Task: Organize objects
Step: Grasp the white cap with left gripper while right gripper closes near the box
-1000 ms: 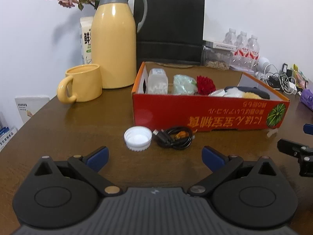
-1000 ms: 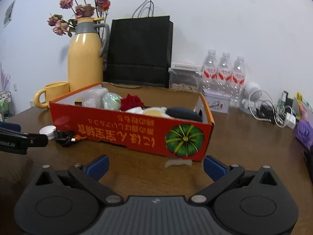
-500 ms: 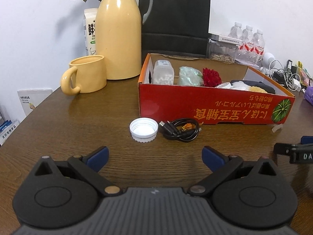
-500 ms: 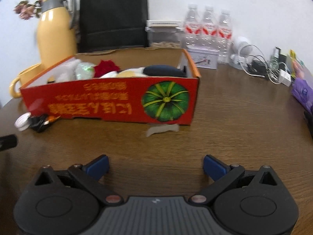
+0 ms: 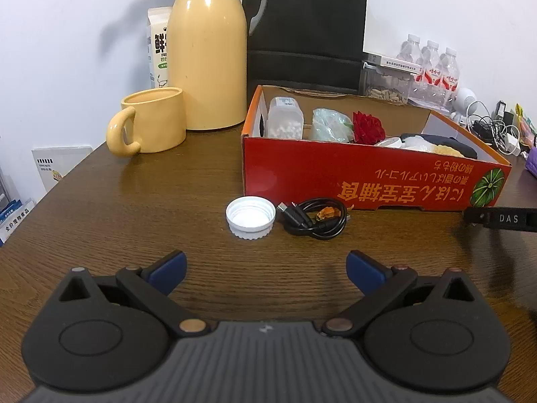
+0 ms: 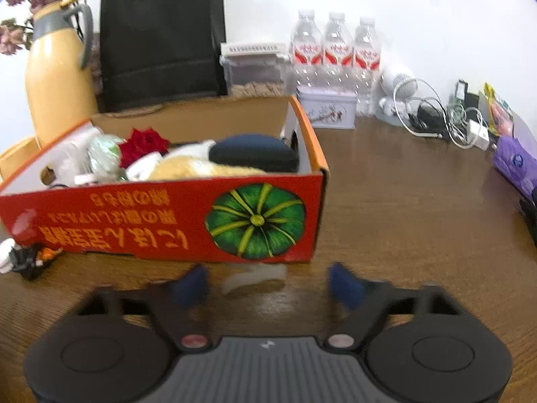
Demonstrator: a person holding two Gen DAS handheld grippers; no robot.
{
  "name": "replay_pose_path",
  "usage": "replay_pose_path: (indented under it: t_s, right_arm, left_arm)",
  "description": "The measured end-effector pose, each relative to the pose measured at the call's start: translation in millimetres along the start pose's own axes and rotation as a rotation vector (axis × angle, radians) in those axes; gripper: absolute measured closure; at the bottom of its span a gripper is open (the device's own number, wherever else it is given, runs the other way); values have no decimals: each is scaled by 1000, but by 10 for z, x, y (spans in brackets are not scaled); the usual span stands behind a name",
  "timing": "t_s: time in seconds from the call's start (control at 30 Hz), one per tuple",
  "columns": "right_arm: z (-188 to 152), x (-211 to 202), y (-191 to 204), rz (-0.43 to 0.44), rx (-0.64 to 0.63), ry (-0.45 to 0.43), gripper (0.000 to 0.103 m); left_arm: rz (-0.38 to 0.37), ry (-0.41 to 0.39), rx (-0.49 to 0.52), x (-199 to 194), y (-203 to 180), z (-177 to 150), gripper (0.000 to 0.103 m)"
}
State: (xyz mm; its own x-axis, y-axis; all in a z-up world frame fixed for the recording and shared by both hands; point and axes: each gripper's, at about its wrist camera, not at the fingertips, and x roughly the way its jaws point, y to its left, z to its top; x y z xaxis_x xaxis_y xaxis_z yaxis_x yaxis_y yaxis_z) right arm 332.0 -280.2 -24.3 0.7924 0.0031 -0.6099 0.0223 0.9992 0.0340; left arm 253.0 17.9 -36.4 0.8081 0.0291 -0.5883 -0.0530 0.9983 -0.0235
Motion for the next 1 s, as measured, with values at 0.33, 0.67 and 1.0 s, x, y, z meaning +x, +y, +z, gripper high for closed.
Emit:
replay_pose_path:
  t_s: [0.33,0.67,1.0]
  right_arm:
    - [-57,-191,-63,158,34,-77,101]
    - [-159,-647,146,334,8,-181,101]
    - [-144,-872,141,379,36,-274,101]
  left_arm:
    - [-2,7,-1,18,4,-1,0]
    - [-5,12,-1,23,-4,6,0]
    - [-58,-47,0,-7,-71,49,0]
